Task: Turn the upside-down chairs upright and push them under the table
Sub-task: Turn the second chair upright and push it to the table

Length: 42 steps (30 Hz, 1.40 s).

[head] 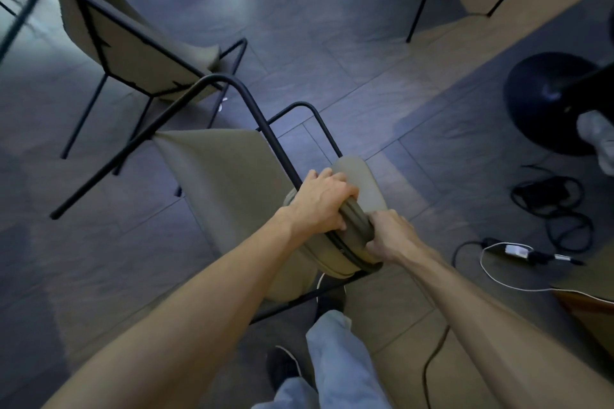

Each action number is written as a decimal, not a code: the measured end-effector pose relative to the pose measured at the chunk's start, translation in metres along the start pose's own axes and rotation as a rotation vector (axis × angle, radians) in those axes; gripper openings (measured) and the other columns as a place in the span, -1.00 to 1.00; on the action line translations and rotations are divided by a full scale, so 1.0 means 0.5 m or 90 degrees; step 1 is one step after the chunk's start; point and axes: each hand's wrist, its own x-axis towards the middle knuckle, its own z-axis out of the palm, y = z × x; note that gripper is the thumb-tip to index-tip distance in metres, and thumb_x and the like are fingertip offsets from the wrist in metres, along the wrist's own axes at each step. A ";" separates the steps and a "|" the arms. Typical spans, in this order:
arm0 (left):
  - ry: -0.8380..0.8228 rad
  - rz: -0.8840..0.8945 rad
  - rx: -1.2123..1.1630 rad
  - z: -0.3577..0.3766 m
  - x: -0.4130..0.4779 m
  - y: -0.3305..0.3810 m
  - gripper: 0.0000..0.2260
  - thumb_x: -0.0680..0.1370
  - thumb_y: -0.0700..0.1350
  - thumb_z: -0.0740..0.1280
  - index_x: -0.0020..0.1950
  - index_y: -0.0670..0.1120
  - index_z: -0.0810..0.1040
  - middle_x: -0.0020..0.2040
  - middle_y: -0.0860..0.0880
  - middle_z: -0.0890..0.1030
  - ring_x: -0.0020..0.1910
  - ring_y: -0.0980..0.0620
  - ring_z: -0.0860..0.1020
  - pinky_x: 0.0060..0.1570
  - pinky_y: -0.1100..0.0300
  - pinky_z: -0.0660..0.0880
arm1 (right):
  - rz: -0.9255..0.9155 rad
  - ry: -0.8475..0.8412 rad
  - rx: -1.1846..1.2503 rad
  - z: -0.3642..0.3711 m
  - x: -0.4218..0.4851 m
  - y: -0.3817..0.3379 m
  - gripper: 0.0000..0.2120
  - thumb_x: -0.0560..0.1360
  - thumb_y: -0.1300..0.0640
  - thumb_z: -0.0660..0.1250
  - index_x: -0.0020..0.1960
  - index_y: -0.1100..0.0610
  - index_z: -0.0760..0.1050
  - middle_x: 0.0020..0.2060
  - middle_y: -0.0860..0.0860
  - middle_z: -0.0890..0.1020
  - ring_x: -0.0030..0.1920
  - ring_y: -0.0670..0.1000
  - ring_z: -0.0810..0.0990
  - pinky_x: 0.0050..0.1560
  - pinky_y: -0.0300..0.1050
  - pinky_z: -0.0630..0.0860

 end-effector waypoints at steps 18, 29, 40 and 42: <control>0.085 -0.020 -0.072 -0.010 -0.308 0.041 -0.58 0.42 0.08 0.50 0.21 0.06 0.48 0.09 0.03 0.43 0.05 -0.01 0.34 0.04 0.05 0.31 | -0.041 0.019 -0.109 0.018 -0.270 -0.149 -0.83 0.44 0.20 0.34 0.04 0.12 0.55 -0.15 0.00 0.55 -0.05 0.06 0.60 -0.19 -0.12 0.44; 0.175 -0.119 -0.123 -0.015 -0.458 0.004 -0.58 0.39 0.06 0.51 0.19 0.08 0.48 0.08 0.04 0.44 0.06 -0.02 0.35 0.03 0.07 0.29 | -0.174 0.004 -0.257 -0.006 -0.324 -0.266 -0.86 0.45 0.02 0.30 -0.04 0.04 0.48 -0.03 0.08 0.63 0.03 0.18 0.63 -0.04 -0.04 0.51; 0.264 -0.243 -0.185 0.009 -0.606 -0.081 -0.62 0.37 0.06 0.52 0.12 0.08 0.49 0.04 0.07 0.43 0.05 0.01 0.36 0.08 0.07 0.32 | -0.337 0.014 -0.410 0.027 -0.310 -0.417 -0.82 0.45 0.01 0.28 0.01 0.06 0.48 -0.05 0.06 0.58 -0.02 0.15 0.60 -0.15 -0.06 0.42; 0.283 -0.263 -0.192 0.018 -0.632 -0.095 -0.61 0.37 0.07 0.51 0.12 0.08 0.48 0.03 0.07 0.42 0.04 0.02 0.35 0.08 0.08 0.31 | -0.363 0.007 -0.432 0.032 -0.309 -0.446 -0.81 0.44 0.00 0.29 0.00 0.05 0.47 -0.07 0.06 0.56 -0.05 0.15 0.59 -0.16 -0.06 0.41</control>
